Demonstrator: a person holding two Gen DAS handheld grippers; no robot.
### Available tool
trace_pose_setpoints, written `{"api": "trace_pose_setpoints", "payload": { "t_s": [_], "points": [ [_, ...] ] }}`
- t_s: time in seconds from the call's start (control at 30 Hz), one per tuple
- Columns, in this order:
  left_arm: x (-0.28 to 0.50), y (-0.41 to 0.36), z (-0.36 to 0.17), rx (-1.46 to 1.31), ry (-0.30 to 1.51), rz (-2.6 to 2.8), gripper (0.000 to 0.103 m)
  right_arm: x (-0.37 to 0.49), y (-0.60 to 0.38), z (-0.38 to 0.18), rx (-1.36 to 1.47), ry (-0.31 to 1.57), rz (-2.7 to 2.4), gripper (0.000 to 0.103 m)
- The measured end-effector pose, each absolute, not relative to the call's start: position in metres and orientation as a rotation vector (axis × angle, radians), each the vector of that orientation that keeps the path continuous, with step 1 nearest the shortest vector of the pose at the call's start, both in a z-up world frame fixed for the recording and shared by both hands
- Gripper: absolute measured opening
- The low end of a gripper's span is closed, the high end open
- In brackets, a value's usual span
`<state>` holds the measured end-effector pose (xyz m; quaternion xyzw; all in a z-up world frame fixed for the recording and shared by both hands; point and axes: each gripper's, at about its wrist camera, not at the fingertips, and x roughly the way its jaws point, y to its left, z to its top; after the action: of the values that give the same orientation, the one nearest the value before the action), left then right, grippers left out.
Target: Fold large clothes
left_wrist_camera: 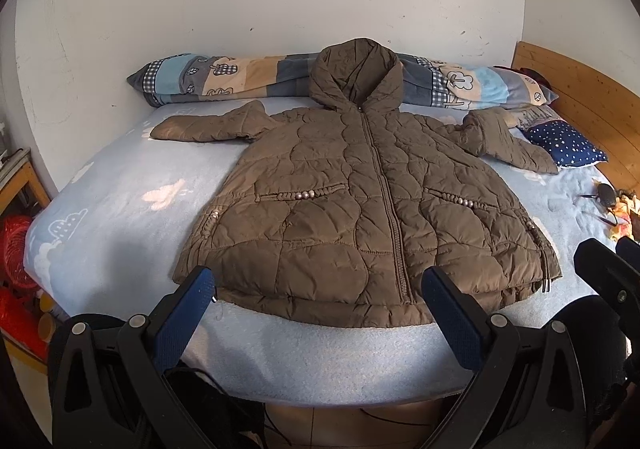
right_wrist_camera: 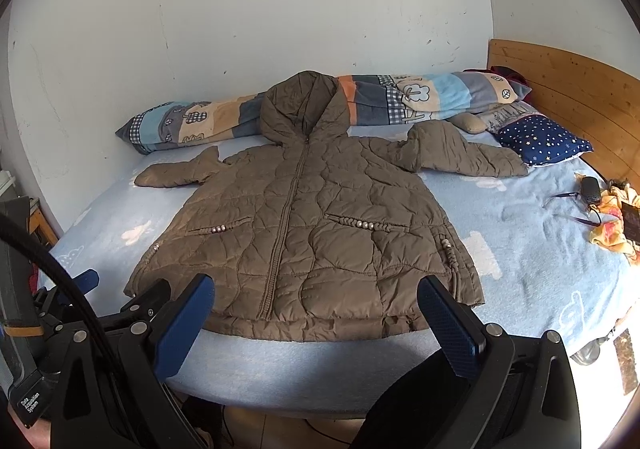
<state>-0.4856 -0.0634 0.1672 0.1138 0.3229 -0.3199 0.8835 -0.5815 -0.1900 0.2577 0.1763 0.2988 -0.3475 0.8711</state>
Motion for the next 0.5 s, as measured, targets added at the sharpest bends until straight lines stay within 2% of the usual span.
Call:
{"api": "trace_pose_setpoints", "payload": {
  "t_s": [0.23,0.5],
  "points": [
    [-0.49,-0.063,0.192,0.234,0.621,-0.693,0.103,-0.599,-0.199,0.265,0.409,0.582,-0.75,0.103],
    [-0.454,-0.08,0.266,0.133,0.457,-0.753,0.103,-0.637,-0.26,0.297,0.488,0.488,-0.85,0.103]
  ]
}}
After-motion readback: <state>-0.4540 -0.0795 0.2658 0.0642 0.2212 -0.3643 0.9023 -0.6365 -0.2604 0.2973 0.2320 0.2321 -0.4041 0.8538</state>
